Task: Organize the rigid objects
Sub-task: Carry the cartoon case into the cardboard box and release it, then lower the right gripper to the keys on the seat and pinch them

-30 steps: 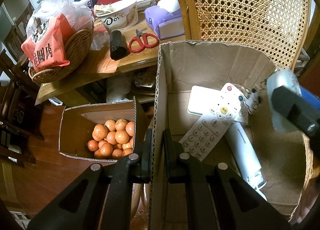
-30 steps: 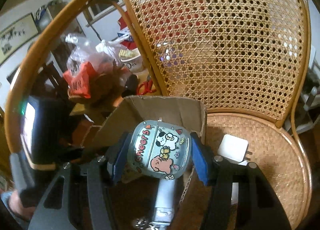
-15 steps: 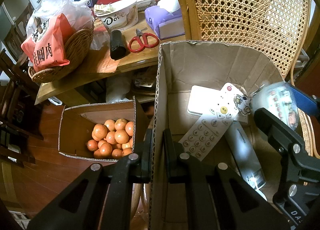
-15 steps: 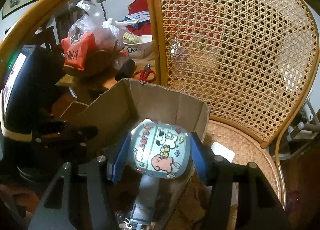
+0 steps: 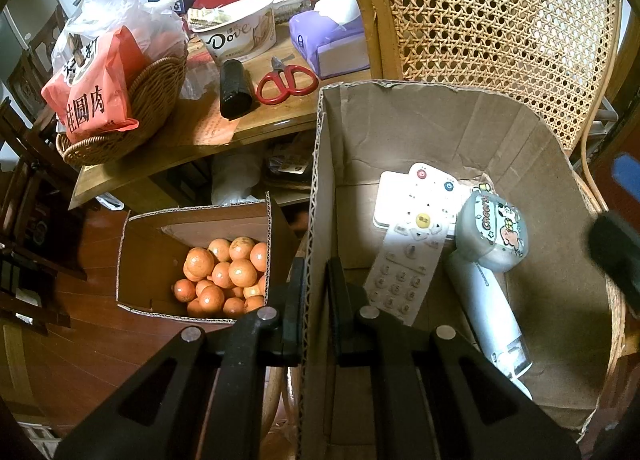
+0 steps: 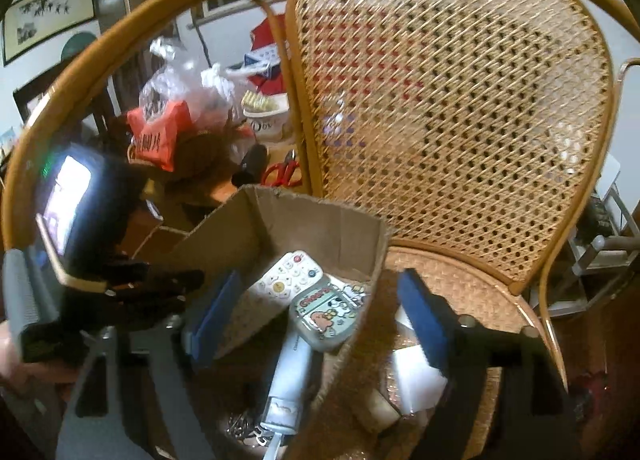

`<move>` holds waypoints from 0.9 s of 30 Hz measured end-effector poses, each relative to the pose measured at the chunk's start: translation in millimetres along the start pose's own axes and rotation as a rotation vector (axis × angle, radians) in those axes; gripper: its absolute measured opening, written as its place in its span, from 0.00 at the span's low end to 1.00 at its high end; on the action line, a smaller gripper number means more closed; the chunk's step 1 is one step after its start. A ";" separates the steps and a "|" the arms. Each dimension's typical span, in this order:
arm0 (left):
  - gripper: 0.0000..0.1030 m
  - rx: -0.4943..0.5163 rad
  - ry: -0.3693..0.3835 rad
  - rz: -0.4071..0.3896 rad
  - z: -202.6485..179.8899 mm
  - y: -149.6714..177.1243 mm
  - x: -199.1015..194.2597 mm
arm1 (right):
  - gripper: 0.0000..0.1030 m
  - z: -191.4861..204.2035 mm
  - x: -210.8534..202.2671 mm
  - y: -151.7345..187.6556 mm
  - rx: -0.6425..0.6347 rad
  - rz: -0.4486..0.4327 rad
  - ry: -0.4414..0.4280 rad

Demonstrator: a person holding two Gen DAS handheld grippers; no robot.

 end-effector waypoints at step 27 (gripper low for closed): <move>0.09 -0.005 -0.001 0.002 0.4 0.4 0.4 | 0.94 -69.7 -37.8 68.9 0.091 0.155 0.160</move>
Point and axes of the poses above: each gripper's, at about its wrist camera, not at the fingertips, and x roughly the way its jaws point, z to its left, y to its underside, the point moved 2 cm from there along x, roughly the way its jaws point, and after that the axes turned 3 degrees about x, right-handed, at the moved point
